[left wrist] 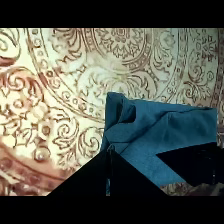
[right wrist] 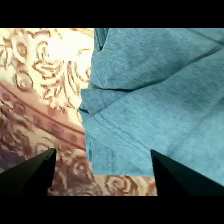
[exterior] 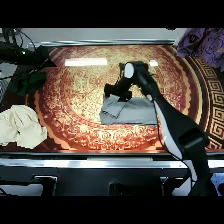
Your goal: Fold the clothes and pants, and hang the long-sleeved shirts on hangers.
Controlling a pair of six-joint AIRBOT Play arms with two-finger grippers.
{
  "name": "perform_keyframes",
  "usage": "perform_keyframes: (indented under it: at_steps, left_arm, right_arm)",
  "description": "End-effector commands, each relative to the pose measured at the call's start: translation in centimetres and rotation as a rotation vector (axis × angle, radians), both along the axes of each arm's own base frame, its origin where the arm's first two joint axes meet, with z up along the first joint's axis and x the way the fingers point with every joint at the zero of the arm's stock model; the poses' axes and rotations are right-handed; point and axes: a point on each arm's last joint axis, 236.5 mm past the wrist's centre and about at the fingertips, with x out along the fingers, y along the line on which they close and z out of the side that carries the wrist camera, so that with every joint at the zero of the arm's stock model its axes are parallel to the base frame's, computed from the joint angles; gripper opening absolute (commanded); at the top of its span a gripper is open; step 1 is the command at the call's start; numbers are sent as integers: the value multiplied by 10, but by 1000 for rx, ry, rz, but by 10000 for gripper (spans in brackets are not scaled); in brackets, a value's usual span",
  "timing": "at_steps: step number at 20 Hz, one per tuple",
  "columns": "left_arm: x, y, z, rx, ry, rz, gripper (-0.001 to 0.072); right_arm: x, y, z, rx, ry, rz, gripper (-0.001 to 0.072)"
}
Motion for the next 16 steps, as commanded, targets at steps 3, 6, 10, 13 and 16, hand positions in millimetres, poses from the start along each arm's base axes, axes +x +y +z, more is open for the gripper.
perform_keyframes:
  at_steps: [3,6,10,13,16]
  left_arm:
    - [1,0,0,0,-3,2,16]
    - [1,0,0,0,-3,2,16]
    - [1,0,0,0,-3,2,16]
    - [1,0,0,0,-4,2,17]
    - [1,0,0,0,-4,1,17]
  right_arm:
    - [31,-152,97,-63,-209,-101,661]
    - [30,-257,115,7,-218,-157,661]
    - [12,-336,74,221,-153,-243,660]
    - [-9,-339,8,336,-59,-279,659]
    - [-15,-314,-47,407,-37,-295,658]
